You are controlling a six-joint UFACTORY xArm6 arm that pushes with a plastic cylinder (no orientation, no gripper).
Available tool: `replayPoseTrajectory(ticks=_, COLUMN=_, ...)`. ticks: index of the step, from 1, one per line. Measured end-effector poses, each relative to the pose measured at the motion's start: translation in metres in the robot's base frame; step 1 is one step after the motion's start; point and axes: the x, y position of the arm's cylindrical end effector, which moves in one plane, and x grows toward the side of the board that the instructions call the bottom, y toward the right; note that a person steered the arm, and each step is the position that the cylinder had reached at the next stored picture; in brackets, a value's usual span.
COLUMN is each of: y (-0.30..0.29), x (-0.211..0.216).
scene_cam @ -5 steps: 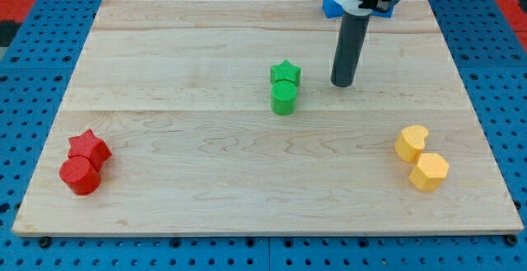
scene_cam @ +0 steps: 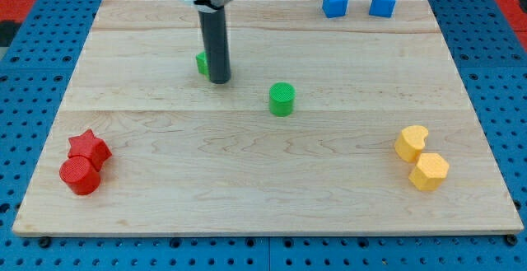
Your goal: Move the green star diagonally top left to the green circle
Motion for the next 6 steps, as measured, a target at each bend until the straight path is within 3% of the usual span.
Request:
replayPoseTrajectory(ticks=2, y=-0.076, x=-0.016)
replayPoseTrajectory(ticks=3, y=-0.058, x=-0.063)
replayPoseTrajectory(ticks=4, y=-0.04, x=-0.067)
replayPoseTrajectory(ticks=5, y=-0.066, x=-0.036)
replayPoseTrajectory(ticks=6, y=-0.05, x=-0.013)
